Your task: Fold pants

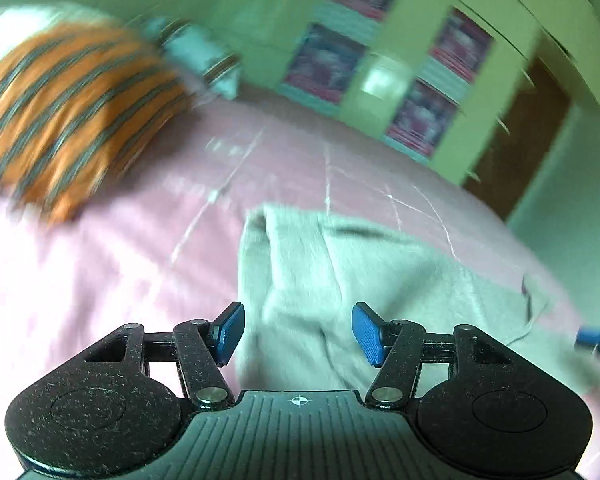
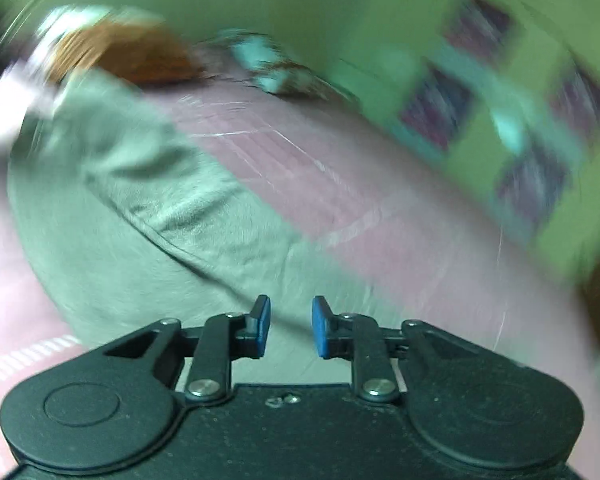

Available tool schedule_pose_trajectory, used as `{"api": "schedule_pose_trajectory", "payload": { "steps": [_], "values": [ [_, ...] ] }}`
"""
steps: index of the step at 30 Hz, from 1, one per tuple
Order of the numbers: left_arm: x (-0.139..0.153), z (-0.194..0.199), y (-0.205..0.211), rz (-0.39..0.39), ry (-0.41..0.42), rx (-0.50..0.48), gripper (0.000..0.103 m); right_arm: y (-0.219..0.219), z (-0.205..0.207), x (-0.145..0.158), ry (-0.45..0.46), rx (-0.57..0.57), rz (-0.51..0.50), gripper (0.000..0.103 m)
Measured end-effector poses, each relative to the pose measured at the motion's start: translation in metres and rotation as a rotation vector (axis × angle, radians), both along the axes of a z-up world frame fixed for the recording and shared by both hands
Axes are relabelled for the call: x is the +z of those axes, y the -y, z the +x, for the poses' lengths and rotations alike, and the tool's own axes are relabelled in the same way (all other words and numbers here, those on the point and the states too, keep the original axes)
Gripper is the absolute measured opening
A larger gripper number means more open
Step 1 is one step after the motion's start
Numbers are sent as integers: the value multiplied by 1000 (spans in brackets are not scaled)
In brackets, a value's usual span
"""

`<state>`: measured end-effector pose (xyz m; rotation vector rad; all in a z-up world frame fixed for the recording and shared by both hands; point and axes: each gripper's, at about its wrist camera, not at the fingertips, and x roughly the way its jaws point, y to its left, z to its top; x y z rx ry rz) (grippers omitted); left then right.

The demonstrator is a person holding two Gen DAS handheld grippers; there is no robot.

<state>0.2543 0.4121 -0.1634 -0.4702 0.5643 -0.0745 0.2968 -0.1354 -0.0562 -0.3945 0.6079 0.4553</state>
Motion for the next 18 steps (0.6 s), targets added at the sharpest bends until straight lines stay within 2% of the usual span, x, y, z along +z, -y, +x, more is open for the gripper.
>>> {"api": "schedule_pose_trajectory", "payload": {
  "steps": [4, 6, 8, 9, 11, 13, 15, 18],
  "values": [
    [-2, -15, 3, -193, 7, 132, 67, 25, 8, -4, -120, -195, 270, 14],
    [2, -14, -1, -296, 35, 185, 67, 30, 26, -8, -181, -285, 410, 15],
    [13, -12, 2, -328, 68, 200, 67, 42, 31, -16, -237, -345, 500, 16],
    [16, -8, 11, -318, 82, 201, 67, 44, 36, -18, -255, -371, 539, 16],
    [16, 2, 19, -329, 51, 174, 67, 43, 35, -20, -258, -383, 579, 16],
    [8, 14, 24, -333, -5, 151, 66, 38, 36, -22, -248, -373, 572, 16],
    [-6, 27, 25, -324, -104, 181, 66, 37, 36, -29, -259, -367, 568, 16],
    [-18, 33, 28, -339, -134, 207, 66, 36, 35, -36, -272, -385, 567, 16]
  ]
}}
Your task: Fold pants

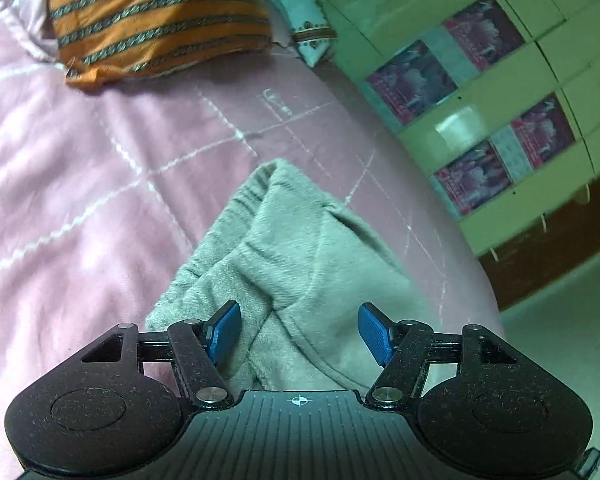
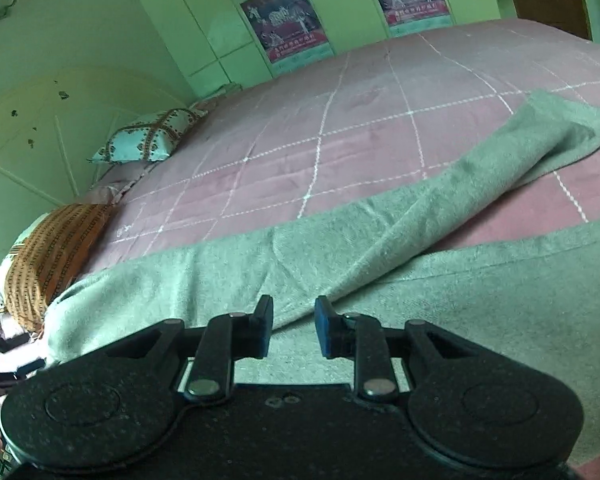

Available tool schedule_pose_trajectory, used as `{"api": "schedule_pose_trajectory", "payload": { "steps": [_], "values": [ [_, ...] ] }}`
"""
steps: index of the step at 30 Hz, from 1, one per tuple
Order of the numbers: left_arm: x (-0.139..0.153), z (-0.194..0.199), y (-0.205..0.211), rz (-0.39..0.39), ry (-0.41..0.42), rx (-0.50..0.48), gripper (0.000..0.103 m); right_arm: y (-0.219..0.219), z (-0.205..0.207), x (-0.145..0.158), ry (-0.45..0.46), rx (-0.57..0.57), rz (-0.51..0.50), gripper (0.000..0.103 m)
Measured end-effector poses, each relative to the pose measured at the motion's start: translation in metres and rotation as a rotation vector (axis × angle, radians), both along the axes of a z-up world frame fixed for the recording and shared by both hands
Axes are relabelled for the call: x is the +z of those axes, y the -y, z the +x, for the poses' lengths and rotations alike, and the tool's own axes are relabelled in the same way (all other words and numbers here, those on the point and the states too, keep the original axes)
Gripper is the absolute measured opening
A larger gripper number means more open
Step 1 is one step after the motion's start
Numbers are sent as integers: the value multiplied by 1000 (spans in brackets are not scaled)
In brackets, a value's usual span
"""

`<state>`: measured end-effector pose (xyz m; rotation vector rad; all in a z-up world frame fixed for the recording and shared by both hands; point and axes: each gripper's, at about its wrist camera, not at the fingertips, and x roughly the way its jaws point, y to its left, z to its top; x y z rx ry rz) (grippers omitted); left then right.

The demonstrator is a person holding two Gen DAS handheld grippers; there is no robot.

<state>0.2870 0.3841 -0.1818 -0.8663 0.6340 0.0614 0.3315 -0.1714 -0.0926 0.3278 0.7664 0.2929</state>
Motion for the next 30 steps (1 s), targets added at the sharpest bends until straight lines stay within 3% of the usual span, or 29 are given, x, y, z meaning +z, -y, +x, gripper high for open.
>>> {"api": "schedule_pose_trajectory", "payload": {
  "steps": [4, 10, 12, 13, 14, 15, 16, 18, 22, 24, 26, 29, 30],
  "values": [
    [-12, 10, 0, -71, 29, 42, 65, 7, 11, -16, -57, -47, 28, 16],
    [-24, 16, -4, -142, 87, 125, 65, 23, 41, -37, -131, -146, 187, 21],
    [-29, 23, -10, -149, 87, 148, 54, 28, 54, -43, -168, -203, 240, 24],
    [-30, 26, -11, -122, 66, 156, 29, 30, 61, -46, -191, -223, 263, 17],
    [-31, 30, -13, -103, 35, 151, 25, 31, 66, -49, -209, -243, 266, 2],
    [-30, 36, -15, -102, 6, 145, 23, 32, 69, -50, -214, -251, 260, 0],
    [-25, 41, -16, -95, 0, 133, 21, 31, 70, -46, -199, -246, 244, 0],
    [-4, 49, -21, -91, 65, 93, 20, 24, 65, -27, -139, -218, 194, 0],
    [49, 46, -32, -56, 173, 32, 14, 16, 26, 33, 60, -140, 149, 0],
    [56, 34, -35, -35, 154, 2, 14, 18, -2, 52, 103, -99, 155, 0],
    [43, 16, -32, 20, 78, -26, 14, 16, -32, 49, 95, -57, 131, 0],
    [-1, -2, -31, 31, -70, -36, 14, 12, -56, 6, -17, -26, 67, 0],
    [-15, -7, -31, 13, -81, -21, 14, 9, -57, -14, -79, -26, 37, 0]
  ]
}}
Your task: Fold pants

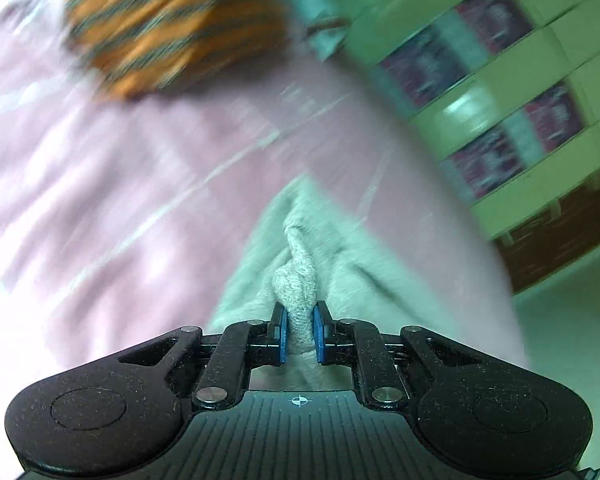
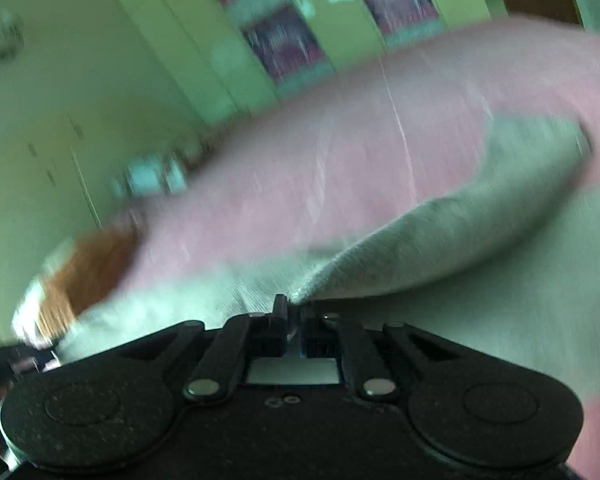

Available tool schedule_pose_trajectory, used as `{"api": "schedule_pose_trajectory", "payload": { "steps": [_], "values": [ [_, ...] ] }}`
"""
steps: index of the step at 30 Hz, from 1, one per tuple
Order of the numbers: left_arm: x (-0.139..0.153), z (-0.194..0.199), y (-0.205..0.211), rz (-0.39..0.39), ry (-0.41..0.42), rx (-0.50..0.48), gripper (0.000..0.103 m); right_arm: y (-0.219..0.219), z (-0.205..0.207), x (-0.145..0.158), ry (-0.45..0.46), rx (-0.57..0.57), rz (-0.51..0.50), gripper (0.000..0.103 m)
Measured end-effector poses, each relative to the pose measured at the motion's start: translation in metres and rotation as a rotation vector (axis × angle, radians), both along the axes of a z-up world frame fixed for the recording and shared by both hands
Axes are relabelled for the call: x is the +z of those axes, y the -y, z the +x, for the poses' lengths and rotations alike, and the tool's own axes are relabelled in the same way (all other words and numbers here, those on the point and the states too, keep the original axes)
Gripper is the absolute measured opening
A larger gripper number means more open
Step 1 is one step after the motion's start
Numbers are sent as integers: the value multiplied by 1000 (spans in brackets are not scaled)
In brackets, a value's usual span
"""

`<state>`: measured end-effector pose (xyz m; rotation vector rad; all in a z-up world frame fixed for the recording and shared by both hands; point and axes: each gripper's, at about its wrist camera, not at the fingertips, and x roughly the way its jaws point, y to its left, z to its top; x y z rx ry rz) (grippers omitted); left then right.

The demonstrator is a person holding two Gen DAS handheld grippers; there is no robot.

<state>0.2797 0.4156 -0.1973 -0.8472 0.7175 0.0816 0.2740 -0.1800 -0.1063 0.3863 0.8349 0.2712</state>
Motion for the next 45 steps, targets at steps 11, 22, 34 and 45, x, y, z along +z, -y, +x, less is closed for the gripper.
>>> {"api": "schedule_pose_trajectory", "payload": {
  "steps": [11, 22, 34, 45],
  "values": [
    [4, 6, 17, 33, 14, 34, 41, 7, 21, -26, -104, -100, 25, 14],
    [35, -3, 2, 88, 47, -20, 25, 15, -15, 11, 51, -72, 99, 2],
    [21, 3, 12, 196, -29, -57, 25, 16, -10, -13, 33, -43, 37, 2],
    [72, -39, 105, 633, -34, 26, 85, 35, -16, 4, 55, -122, -103, 19]
  ]
}}
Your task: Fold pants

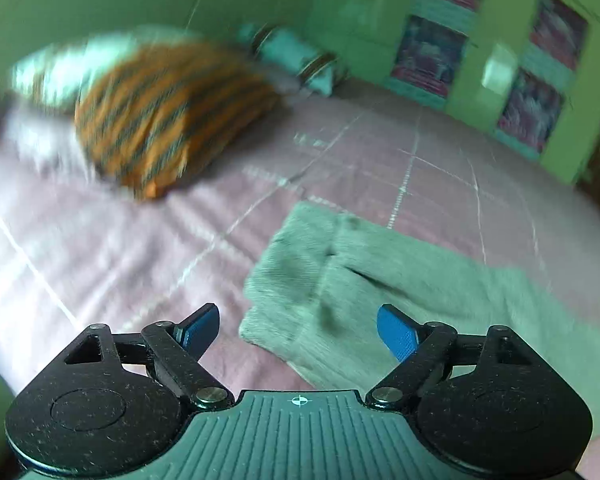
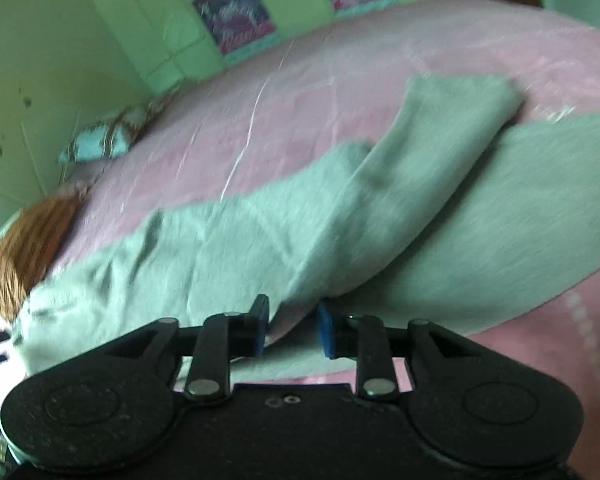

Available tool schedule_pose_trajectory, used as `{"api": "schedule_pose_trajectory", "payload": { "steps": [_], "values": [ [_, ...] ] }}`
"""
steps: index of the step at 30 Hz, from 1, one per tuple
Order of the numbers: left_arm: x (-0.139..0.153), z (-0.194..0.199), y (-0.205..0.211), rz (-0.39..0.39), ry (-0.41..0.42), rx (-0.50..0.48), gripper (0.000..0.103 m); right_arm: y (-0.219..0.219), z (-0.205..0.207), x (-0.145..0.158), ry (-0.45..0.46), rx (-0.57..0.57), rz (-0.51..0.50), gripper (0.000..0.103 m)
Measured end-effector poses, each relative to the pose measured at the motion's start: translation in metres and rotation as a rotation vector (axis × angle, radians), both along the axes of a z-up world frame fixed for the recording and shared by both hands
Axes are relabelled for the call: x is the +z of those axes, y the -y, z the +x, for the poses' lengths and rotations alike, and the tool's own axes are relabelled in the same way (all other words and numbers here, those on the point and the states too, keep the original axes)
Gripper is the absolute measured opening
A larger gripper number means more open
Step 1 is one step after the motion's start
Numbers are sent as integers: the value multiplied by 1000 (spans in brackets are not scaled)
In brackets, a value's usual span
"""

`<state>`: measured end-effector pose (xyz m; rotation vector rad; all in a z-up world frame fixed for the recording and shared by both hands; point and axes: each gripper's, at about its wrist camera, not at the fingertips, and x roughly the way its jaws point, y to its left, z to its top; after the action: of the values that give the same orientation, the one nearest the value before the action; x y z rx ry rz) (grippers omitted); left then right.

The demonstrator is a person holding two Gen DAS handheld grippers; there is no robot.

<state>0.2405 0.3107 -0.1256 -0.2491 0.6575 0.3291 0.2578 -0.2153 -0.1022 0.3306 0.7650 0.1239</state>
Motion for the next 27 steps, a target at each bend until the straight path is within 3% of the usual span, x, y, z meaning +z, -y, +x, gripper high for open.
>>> {"api": "schedule_pose_trajectory", "payload": {
  "steps": [3, 7, 10, 11, 12, 13, 16, 21, 22, 23, 24, 27],
  "values": [
    [3, 2, 48, 68, 0, -57, 86, -1, 11, 12, 44, -15, -99, 18],
    [-6, 21, 111, 159, -78, -181, 89, -17, 40, 15, 39, -5, -240, 21],
    [-21, 33, 142, 236, -161, -232, 101, -28, 71, 1, -18, 17, -344, 30],
    [-27, 35, 146, 222, -202, -247, 102, -30, 77, -6, -44, 28, -377, 23],
    [-34, 34, 148, 216, -217, -254, 103, -29, 79, -12, -79, 36, -419, 7],
    [-37, 30, 146, 206, -197, -251, 103, -23, 78, -14, -98, 24, -417, 0],
    [-34, 25, 139, 150, -174, -241, 103, 3, 51, -9, -83, -16, -368, 0],
    [-38, 23, 141, 150, -172, -243, 103, 57, -12, -31, -139, -161, -123, 0],
    [-38, 22, 140, 141, -170, -242, 103, 62, -19, -29, -120, -175, -120, 0],
    [-40, 24, 137, 132, -169, -242, 103, 66, -25, -22, -68, -191, -119, 8],
    [-43, 25, 137, 124, -168, -240, 103, 67, -27, -14, -21, -188, -118, 10],
    [-42, 27, 135, 123, -169, -241, 103, 61, -7, 5, 59, -136, -169, 16]
  ]
}}
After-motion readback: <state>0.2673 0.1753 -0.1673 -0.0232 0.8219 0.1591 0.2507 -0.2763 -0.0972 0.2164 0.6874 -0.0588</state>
